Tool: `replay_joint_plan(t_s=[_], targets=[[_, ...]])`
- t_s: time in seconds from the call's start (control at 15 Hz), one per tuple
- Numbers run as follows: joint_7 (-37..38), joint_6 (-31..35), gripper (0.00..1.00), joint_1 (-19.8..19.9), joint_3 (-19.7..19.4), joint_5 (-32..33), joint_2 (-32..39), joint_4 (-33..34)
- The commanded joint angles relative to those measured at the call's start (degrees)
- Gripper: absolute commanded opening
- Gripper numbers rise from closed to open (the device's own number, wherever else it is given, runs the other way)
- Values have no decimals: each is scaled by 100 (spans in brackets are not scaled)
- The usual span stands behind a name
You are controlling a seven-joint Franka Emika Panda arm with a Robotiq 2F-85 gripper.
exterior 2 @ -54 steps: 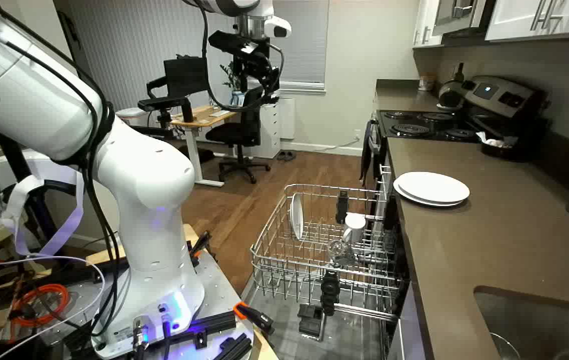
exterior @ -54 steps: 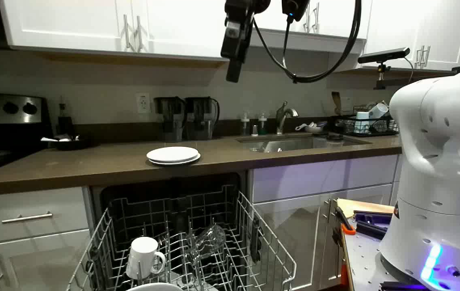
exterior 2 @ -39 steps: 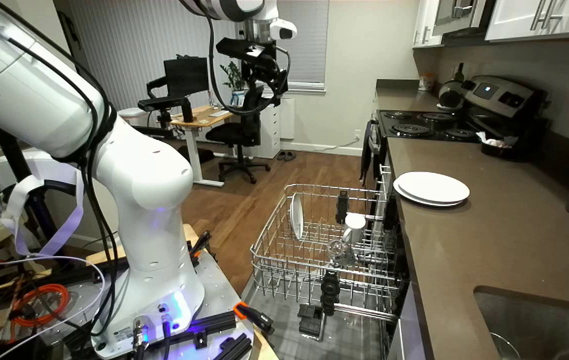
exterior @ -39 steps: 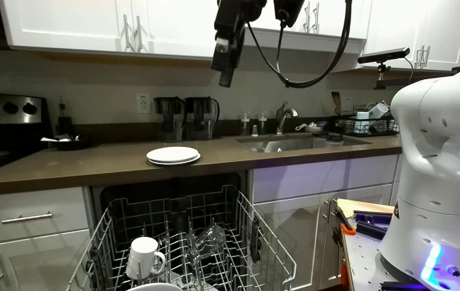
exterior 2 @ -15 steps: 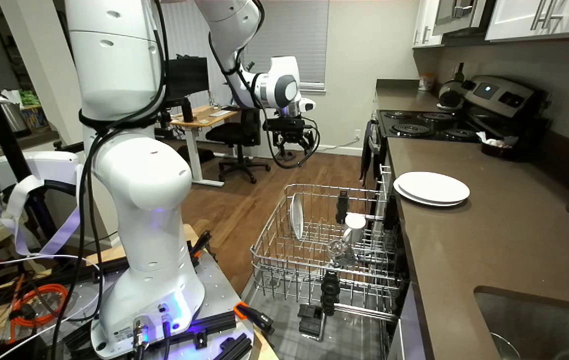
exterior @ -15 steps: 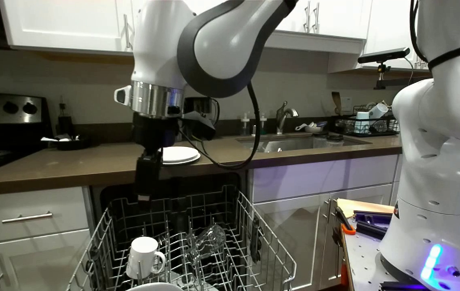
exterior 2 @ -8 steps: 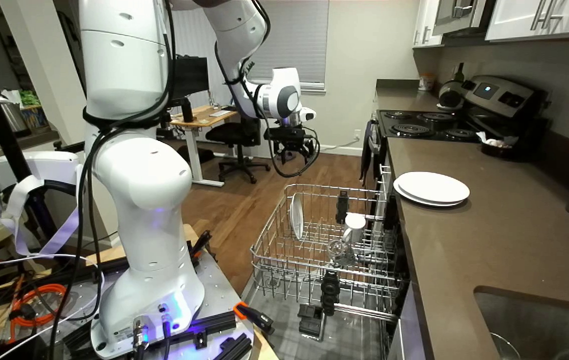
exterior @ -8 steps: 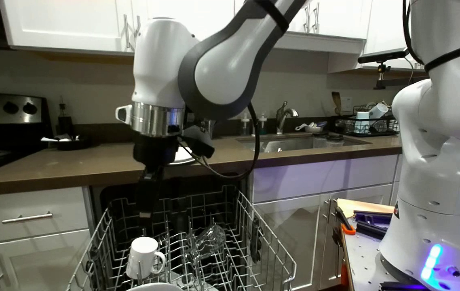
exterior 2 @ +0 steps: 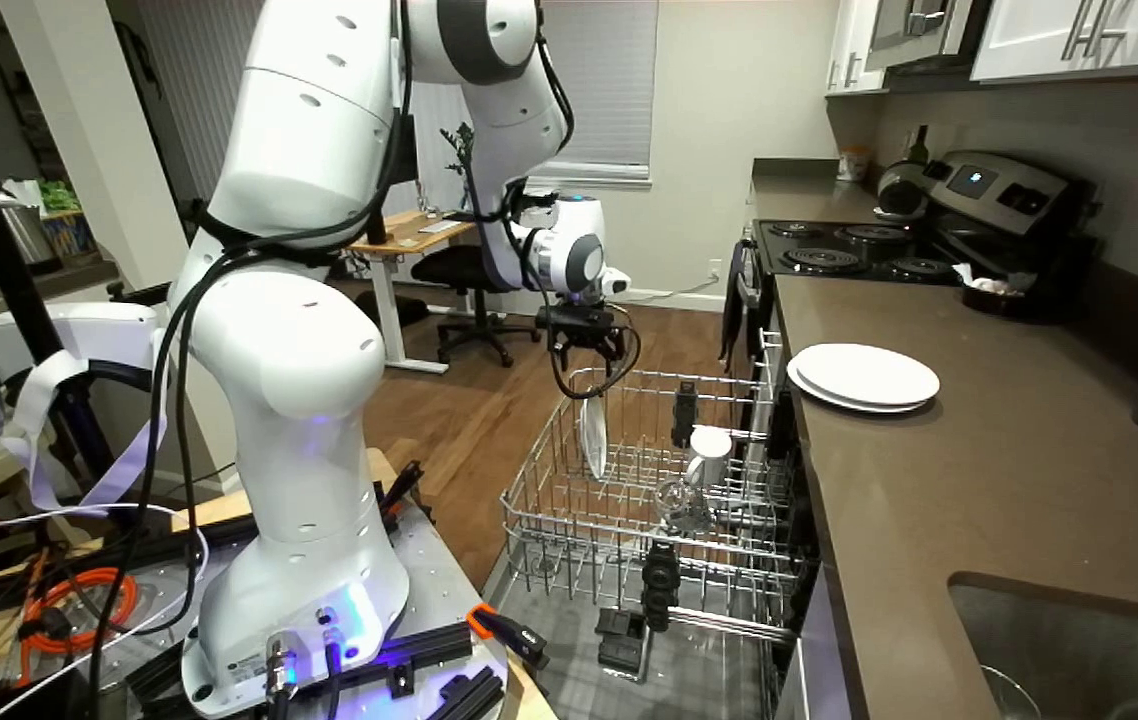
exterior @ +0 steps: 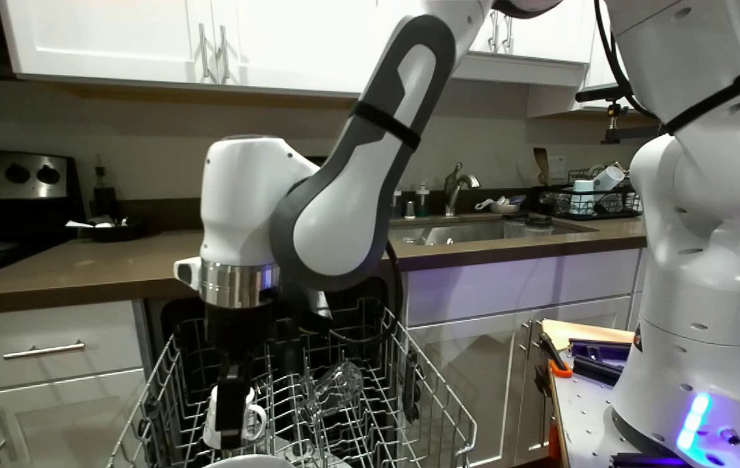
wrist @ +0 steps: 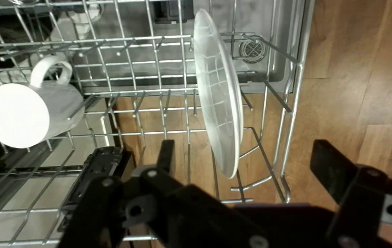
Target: Remove the plate from the dishwasher and put it on the top of the white plate
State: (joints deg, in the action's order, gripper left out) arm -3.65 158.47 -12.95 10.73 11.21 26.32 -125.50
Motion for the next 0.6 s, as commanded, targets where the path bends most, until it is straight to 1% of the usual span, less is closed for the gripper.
replay_joint_plan(t_s=[0.0, 0.07, 0.13, 0.2, 0.27, 0.53], targets=[[-783, -192, 100, 385, 392, -478, 777, 754], [-926, -236, 98, 458, 460, -553, 923, 901], [-1029, -319, 94, 516, 508, -600, 1066, 1064], [-1111, -367, 73, 565, 536, -635, 1184, 1189], [-1173, -423, 69, 594, 548, -643, 1289, 1302], [-1241, -641, 42, 615, 508, -612, 1560, 1576]])
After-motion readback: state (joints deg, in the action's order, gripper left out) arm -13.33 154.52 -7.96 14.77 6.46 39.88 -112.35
